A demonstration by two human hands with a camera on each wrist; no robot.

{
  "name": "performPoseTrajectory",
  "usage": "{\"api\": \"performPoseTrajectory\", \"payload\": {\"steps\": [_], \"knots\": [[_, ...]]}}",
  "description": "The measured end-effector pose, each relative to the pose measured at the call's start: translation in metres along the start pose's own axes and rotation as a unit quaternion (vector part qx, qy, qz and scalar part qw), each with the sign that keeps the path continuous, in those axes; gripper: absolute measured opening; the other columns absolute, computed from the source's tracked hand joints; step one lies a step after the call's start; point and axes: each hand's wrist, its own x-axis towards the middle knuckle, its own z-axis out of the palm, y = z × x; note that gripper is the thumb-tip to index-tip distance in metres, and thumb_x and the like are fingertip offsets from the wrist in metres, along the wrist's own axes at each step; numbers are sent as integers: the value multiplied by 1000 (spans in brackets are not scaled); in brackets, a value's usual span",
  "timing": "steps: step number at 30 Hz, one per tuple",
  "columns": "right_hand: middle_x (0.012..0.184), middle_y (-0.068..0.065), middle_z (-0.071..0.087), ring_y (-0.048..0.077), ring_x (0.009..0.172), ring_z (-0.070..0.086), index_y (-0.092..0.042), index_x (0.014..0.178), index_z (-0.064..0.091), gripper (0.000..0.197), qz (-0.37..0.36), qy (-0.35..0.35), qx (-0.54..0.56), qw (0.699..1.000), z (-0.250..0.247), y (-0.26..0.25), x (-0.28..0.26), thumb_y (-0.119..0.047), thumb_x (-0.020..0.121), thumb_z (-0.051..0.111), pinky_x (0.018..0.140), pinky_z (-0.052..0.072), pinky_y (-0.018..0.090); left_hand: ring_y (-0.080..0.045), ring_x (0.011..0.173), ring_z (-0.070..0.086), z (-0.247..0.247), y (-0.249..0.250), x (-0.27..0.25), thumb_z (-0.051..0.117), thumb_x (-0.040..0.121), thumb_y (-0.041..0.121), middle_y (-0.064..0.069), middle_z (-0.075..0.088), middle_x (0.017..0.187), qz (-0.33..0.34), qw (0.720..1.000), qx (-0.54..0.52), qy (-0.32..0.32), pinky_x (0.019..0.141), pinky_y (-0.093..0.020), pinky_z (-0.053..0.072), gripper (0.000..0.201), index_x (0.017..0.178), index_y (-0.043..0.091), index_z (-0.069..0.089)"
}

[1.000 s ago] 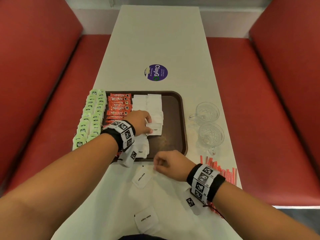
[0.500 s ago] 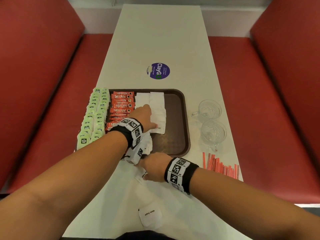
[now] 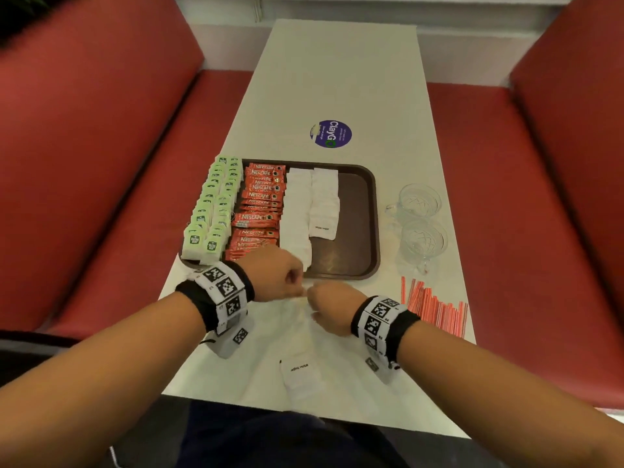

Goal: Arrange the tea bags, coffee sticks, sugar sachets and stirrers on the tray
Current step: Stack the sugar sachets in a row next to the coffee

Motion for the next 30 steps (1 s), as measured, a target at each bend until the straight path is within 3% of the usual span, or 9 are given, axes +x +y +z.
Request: {"api": "performPoseTrajectory", "payload": {"steps": [3, 6, 8, 10, 15, 17, 22, 27, 30], "knots": [[100, 11, 62, 28, 87, 55, -16, 97, 45, 10, 55, 23, 81, 995, 3, 11, -17, -13, 95, 54, 71, 38, 32, -16, 84, 62, 29, 14, -15, 71, 83, 45, 7, 69, 91, 8, 987, 87, -136, 77, -30, 51, 23, 92, 24, 69], [105, 8, 62, 27, 95, 59, -19, 123, 42, 31, 99, 43, 144, 984, 5, 21, -31, -15, 96, 57, 79, 48, 36, -20, 94, 57, 58, 27, -20, 76, 78, 47, 3, 61, 107, 34, 977, 94, -189, 83, -35, 50, 42, 110, 24, 61], [115, 7, 63, 26, 103, 60, -21, 134, 44, 41, 113, 47, 145, 982, 7, 24, -39, -17, 97, 58, 87, 50, 36, -22, 97, 55, 69, 34, -23, 80, 73, 46, 1, 53, 114, 62, 977, 87, -183, 82, -36, 48, 58, 120, 25, 54], [122, 6, 63, 26, 108, 59, -19, 128, 53, 32, 116, 49, 125, 984, 9, 26, -44, -18, 97, 57, 89, 47, 33, -23, 99, 54, 74, 39, -23, 83, 70, 43, 1, 49, 117, 78, 976, 91, -183, 82, -36, 48, 65, 123, 26, 50], [94, 4, 57, 26, 85, 53, -16, 97, 49, 2, 121, 42, 129, 983, 11, 24, -58, -16, 95, 51, 69, 38, 31, -25, 99, 56, 72, 50, -19, 83, 73, 36, -2, 54, 113, 77, 966, 134, -208, 76, -33, 42, 54, 117, 23, 55], [86, 2, 51, 26, 81, 49, -17, 91, 42, 8, 122, 40, 138, 982, 10, 23, -61, -12, 94, 48, 64, 34, 31, -26, 99, 57, 68, 49, -16, 83, 73, 35, -3, 58, 113, 58, 968, 137, -202, 75, -32, 41, 53, 116, 22, 55], [93, 9, 56, 27, 83, 53, -14, 88, 42, 10, 123, 51, 166, 977, 3, 24, -61, -6, 94, 45, 63, 36, 30, -28, 102, 58, 56, 44, -7, 81, 78, 36, -7, 62, 113, 23, 968, 163, -189, 78, -34, 44, 53, 122, 20, 55], [84, 9, 53, 24, 72, 49, -17, 103, 36, 18, 105, 64, 213, 969, -1, 26, -64, -5, 92, 44, 63, 39, 34, -27, 104, 58, 40, 40, 0, 67, 90, 32, -7, 64, 114, 37, 977, 150, -149, 78, -31, 40, 37, 122, 18, 57], [91, 4, 57, 22, 83, 55, -19, 119, 45, 31, 82, 72, 211, 971, -2, 28, -64, -19, 91, 58, 71, 45, 35, -22, 90, 59, 24, 36, 3, 61, 91, 30, -1, 64, 101, 52, 991, 96, -73, 73, -29, 43, 17, 105, 23, 58]]}}
